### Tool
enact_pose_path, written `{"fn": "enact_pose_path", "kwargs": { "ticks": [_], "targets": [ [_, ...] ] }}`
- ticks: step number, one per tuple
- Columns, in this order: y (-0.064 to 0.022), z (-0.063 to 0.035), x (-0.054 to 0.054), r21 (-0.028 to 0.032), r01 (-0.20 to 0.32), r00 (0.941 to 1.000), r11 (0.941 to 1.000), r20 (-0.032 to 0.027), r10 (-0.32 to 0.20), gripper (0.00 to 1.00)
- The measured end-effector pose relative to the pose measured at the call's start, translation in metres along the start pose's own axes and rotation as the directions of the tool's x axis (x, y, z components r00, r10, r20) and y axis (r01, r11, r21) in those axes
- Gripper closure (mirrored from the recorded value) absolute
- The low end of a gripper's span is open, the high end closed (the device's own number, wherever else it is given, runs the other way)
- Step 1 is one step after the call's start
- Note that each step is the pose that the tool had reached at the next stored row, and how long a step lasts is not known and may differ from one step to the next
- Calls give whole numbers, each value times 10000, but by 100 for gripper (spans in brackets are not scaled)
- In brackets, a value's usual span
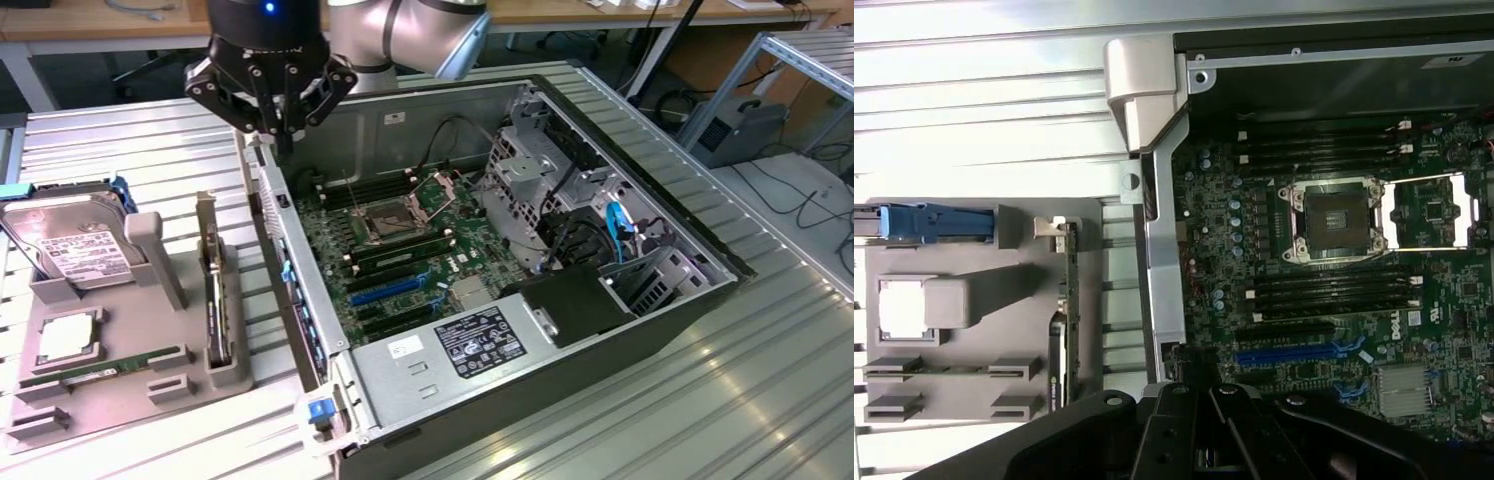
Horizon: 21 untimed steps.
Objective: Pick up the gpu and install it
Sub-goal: 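Reach for the gpu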
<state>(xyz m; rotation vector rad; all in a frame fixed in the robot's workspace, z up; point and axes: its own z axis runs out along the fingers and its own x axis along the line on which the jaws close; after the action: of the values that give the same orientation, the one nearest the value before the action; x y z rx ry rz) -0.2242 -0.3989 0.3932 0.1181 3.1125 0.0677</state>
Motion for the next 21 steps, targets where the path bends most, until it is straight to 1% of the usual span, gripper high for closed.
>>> {"fn": "enact_pose_path", "kwargs": {
  "ticks": [21],
  "targets": [
    [-16, -4, 205, 0, 0, 10000, 10000, 0, 0, 89]
  ]
}}
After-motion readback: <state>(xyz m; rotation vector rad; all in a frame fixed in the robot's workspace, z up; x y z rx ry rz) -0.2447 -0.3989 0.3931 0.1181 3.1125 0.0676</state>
